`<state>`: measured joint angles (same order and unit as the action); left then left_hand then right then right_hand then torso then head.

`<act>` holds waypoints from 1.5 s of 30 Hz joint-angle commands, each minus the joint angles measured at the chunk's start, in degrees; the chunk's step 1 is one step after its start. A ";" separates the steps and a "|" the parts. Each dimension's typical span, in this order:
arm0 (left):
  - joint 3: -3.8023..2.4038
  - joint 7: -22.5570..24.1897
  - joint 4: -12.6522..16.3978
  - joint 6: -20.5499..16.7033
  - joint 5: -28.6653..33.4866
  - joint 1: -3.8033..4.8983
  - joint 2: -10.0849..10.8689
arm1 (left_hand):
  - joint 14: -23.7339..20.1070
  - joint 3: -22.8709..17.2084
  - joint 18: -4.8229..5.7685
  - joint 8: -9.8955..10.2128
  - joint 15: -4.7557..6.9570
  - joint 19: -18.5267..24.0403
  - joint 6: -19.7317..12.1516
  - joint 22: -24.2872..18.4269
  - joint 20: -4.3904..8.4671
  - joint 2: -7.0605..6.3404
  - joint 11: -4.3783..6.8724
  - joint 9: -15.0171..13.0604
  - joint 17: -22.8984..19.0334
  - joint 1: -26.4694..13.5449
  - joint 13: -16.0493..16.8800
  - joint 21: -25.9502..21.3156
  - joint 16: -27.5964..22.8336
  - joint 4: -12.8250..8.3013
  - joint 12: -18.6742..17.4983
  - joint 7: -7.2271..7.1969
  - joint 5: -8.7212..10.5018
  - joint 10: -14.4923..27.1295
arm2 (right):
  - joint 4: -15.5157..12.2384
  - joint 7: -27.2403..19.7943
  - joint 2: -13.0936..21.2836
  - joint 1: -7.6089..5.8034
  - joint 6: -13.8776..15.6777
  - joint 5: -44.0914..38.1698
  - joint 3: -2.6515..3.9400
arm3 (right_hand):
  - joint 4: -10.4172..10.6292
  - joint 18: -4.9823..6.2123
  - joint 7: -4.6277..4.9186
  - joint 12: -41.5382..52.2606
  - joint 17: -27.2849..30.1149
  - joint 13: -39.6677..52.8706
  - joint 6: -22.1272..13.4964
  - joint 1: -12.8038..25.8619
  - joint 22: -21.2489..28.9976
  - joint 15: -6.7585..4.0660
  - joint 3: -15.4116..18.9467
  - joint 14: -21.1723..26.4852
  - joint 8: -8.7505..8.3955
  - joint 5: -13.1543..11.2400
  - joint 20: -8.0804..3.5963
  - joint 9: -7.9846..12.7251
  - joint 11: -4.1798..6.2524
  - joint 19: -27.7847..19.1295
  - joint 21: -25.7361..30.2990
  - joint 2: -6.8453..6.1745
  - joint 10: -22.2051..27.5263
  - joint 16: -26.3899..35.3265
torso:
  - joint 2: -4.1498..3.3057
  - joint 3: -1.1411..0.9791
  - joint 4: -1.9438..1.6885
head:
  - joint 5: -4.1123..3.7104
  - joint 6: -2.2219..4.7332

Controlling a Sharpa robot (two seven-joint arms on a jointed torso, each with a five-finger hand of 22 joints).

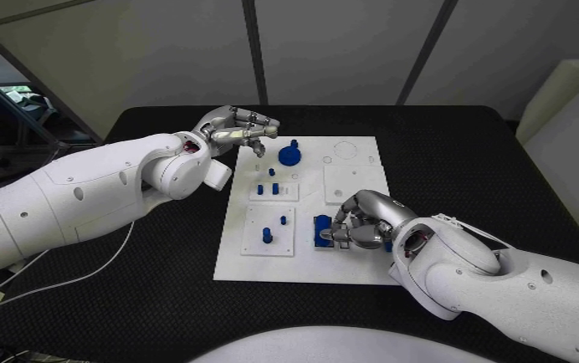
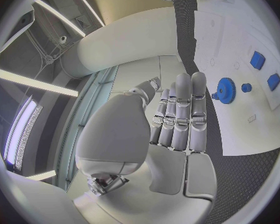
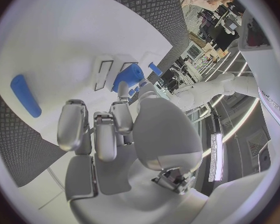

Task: Assemble the parts on the task board

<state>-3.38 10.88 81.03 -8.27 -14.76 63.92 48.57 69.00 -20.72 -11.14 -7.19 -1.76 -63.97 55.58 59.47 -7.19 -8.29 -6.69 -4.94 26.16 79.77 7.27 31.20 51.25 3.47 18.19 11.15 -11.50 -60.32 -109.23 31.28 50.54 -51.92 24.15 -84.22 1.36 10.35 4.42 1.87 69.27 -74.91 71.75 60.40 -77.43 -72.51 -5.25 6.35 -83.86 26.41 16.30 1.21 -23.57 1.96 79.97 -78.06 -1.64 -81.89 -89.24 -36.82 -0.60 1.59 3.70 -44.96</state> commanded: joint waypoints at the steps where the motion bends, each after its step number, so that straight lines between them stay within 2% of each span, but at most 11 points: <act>1: -0.02 0.23 0.04 0.63 0.20 0.06 -0.01 | -0.15 0.37 0.65 -0.34 -0.10 -0.15 -0.25 -0.06 -0.33 0.50 0.03 0.09 -0.06 -0.07 0.05 -0.18 -0.14 -0.11 0.37 -0.01 -0.17 0.26 | 0.93 1.40 -0.14 0.09 -2.56 -1.73 -0.16 | -2.09 -0.51 -0.38 0.25 -14.29 0.10 -0.01 -4.78 -0.11 -0.50 -1.60 -5.97 0.22 -3.98 -0.33 -0.06 0.58 0.26 -0.29 1.28 -0.28 -0.38 | -0.04 0.02 0.03 | 0.08 -0.18; 5: -0.02 0.21 0.01 0.64 0.20 0.05 -0.03 | -0.15 0.37 0.65 -0.34 -0.10 -0.15 -0.25 -0.06 -0.33 0.50 0.03 0.09 -0.06 -0.07 0.05 -0.18 -0.14 -0.11 0.37 -0.01 -0.17 0.26 | 1.10 1.72 -0.25 0.09 -3.29 -2.85 -0.16 | -3.28 -0.55 -0.41 0.70 -14.46 0.66 0.21 -6.75 -0.27 -0.53 -2.68 -6.00 0.03 -5.01 -0.39 0.10 0.63 0.32 -0.35 1.23 -0.52 -0.45 | -0.04 -0.07 0.02 | 0.17 -0.21; 12: -0.02 0.18 0.00 0.66 0.20 0.05 0.04 | -0.15 0.37 0.65 -0.34 -0.10 -0.15 -0.25 -0.06 -0.33 0.50 0.03 0.09 -0.06 -0.07 0.05 -0.18 -0.14 -0.11 0.37 -0.01 -0.17 0.26 | 0.93 2.05 0.06 0.09 -4.45 -4.72 -0.17 | -4.12 -0.59 -0.36 1.10 -14.48 1.15 0.57 -7.90 -0.44 -0.50 -3.33 -6.01 -0.21 -5.61 -0.39 0.34 0.60 0.38 -0.43 0.83 -0.70 -0.47 | 0.02 0.01 0.04 | 0.21 -0.32; 17: -0.02 0.12 0.05 0.72 0.20 0.04 0.13 | -0.15 0.37 0.65 -0.34 -0.10 -0.15 -0.25 -0.06 -0.33 0.50 0.03 0.09 -0.06 -0.07 0.05 -0.18 -0.14 -0.11 0.37 -0.01 -0.17 0.26 | 0.55 2.15 0.76 0.09 -3.73 -5.55 -0.18 | -4.15 -0.60 -0.34 1.22 -14.48 1.27 0.63 -7.96 -0.50 -0.50 -3.44 -6.01 -0.25 -5.55 -0.39 0.38 0.59 0.41 -0.46 0.88 -0.75 -0.46 | -0.02 -0.04 0.11 | 0.21 -0.28; 24: -0.02 0.06 0.06 0.75 0.20 0.00 0.23 | -0.15 0.40 0.65 -0.40 -0.10 -0.20 -0.28 -0.11 -0.32 0.59 0.01 0.10 -0.12 0.01 0.06 -0.24 -0.12 -0.11 0.47 0.01 -0.16 0.33 | 0.03 0.79 1.25 0.10 -1.58 -5.45 -0.19 | -3.46 -0.59 -0.10 0.76 -14.29 0.99 0.50 -6.77 -0.42 -0.37 -3.27 -5.96 -0.63 -5.23 -0.32 0.63 0.40 0.35 -0.38 0.50 -0.59 -0.37 | -0.01 0.01 0.02 | 0.08 -0.19; 28: -0.02 0.06 0.08 0.71 0.20 -0.02 0.29 | -0.15 0.40 0.65 -0.40 -0.10 -0.20 -0.28 -0.11 -0.32 0.59 0.01 0.10 -0.12 0.01 0.06 -0.24 -0.12 -0.11 0.47 0.01 -0.16 0.33 | -0.52 -0.93 2.09 0.10 2.08 -4.50 -0.20 | -2.02 -0.47 0.46 -1.03 -13.88 -0.31 -0.47 -4.79 0.17 -0.01 -2.94 -5.87 -1.58 -3.64 -0.05 1.08 -0.06 -0.03 0.08 -0.04 0.22 -0.16 | 0.01 0.00 -0.01 | 0.02 -0.15; 32: -0.02 0.09 0.16 0.68 0.20 -0.04 0.45 | -0.15 0.40 0.65 -0.40 -0.10 -0.20 -0.28 -0.11 -0.32 0.59 0.01 0.10 -0.12 0.01 0.06 -0.24 -0.12 -0.11 0.47 0.01 -0.16 0.33 | -1.94 -2.85 5.03 0.10 5.51 -2.31 -0.20 | 0.11 -0.45 1.69 -2.08 -13.87 -0.99 -2.72 -2.56 0.38 0.72 -2.78 -5.87 -4.02 -1.03 0.48 2.21 -1.01 -0.16 0.29 -0.47 0.64 -0.15 | 0.01 -0.01 0.03 | 0.02 -0.05; 34: -0.01 0.10 0.20 0.63 0.20 -0.05 0.58 | -0.15 0.40 0.65 -0.40 -0.10 -0.20 -0.28 -0.11 -0.32 0.59 0.01 0.10 -0.12 0.01 0.06 -0.24 -0.12 -0.11 0.47 0.01 -0.16 0.33 | -2.62 -3.28 6.91 0.09 6.11 -1.22 -0.18 | 1.31 -0.45 2.29 -2.33 -13.87 -1.14 -3.59 -1.19 0.41 1.13 -2.42 -5.87 -5.35 0.41 0.80 2.83 -1.53 -0.18 0.33 -0.78 0.69 -0.15 | 0.02 -0.02 0.10 | -0.16 -0.03; 37: -0.01 0.15 0.25 0.52 0.20 -0.06 0.75 | -0.15 0.40 0.65 -0.40 -0.10 -0.20 -0.28 -0.11 -0.32 0.59 0.01 0.10 -0.12 0.01 0.06 -0.24 -0.12 -0.11 0.47 0.01 -0.16 0.33 | -3.39 -3.41 9.92 0.08 5.73 -0.14 -0.15 | 2.61 -0.42 2.88 -2.64 -13.88 -1.28 -3.92 0.02 0.42 1.62 -1.70 -5.87 -7.17 4.17 1.30 3.70 -2.05 -0.19 0.37 -1.22 0.75 -0.15 | 0.02 0.02 0.30 | -0.53 -0.03; 41: -0.01 0.28 0.44 0.38 0.19 -0.08 0.90 | -0.15 0.40 0.65 -0.40 -0.10 -0.20 -0.28 -0.11 -0.32 0.59 0.01 0.10 -0.12 0.01 0.06 -0.24 -0.12 -0.11 0.47 0.01 -0.16 0.33 | -4.04 -2.63 13.94 0.08 3.69 -0.25 -0.13 | 4.12 -0.38 3.39 -3.14 -13.73 -1.57 -4.11 1.27 0.47 2.06 -0.75 -5.84 -9.17 5.65 1.78 4.86 -2.52 -0.24 0.45 -1.23 0.87 -0.07 | -0.02 0.03 0.25 | -1.50 0.12; 45: -0.01 0.38 0.54 0.31 0.19 -0.10 0.90 | -0.15 0.40 0.65 -0.40 -0.10 -0.20 -0.28 -0.11 -0.32 0.59 0.01 0.10 -0.12 0.01 0.06 -0.24 -0.12 -0.11 0.47 0.01 -0.16 0.33 | -4.30 -0.96 15.84 0.09 1.85 -1.76 -0.14 | 4.86 -0.30 3.31 -3.06 -13.37 -1.39 -2.94 1.45 0.68 2.11 -0.06 -5.75 -9.89 6.90 1.98 5.39 -2.52 -0.38 0.64 -1.18 0.78 0.11 | 0.00 -0.08 0.47 | -1.77 0.16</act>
<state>-3.36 10.79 81.39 -8.18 -14.75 63.78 49.46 68.99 -20.55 -11.14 -7.43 -1.76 -63.97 55.58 59.42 -7.19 -8.29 -6.69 -4.90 26.10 79.77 7.25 31.21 51.25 3.30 18.58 11.15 -11.50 -60.33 -113.23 29.57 66.19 -51.79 27.26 -85.68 1.21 14.95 4.43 5.32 66.22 -74.91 70.09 56.92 -76.35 -71.89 -3.37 6.28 -84.04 16.73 22.95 2.69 -18.24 -0.23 79.57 -77.71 -2.78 -81.16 -89.46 -36.80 -0.60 1.88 2.10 -44.84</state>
